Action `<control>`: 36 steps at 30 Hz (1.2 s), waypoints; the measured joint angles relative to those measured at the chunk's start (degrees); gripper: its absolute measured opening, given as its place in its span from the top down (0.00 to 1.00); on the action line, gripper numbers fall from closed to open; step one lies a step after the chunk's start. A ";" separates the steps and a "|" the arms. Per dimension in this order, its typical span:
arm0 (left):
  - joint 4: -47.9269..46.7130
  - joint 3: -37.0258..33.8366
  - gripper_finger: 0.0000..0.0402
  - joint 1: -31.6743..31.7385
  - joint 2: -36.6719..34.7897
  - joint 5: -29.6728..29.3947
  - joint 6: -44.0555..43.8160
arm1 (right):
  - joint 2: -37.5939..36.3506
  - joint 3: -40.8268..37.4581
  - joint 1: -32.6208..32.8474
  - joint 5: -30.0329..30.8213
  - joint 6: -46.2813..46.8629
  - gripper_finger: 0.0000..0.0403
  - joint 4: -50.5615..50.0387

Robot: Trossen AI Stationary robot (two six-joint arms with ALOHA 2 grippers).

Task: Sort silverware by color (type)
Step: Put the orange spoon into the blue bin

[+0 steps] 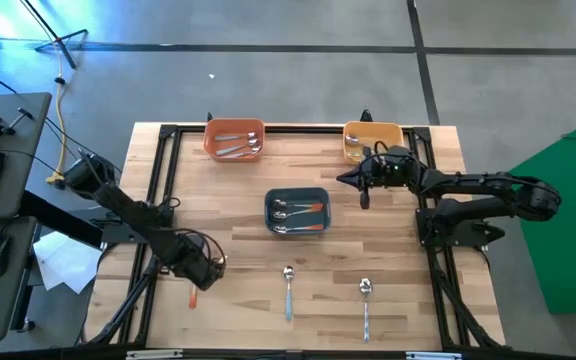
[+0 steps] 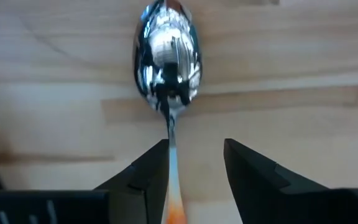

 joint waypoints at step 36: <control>-13.12 12.70 0.99 29.53 -4.27 -7.55 62.04 | 0.00 0.00 0.00 0.04 1.45 1.00 1.27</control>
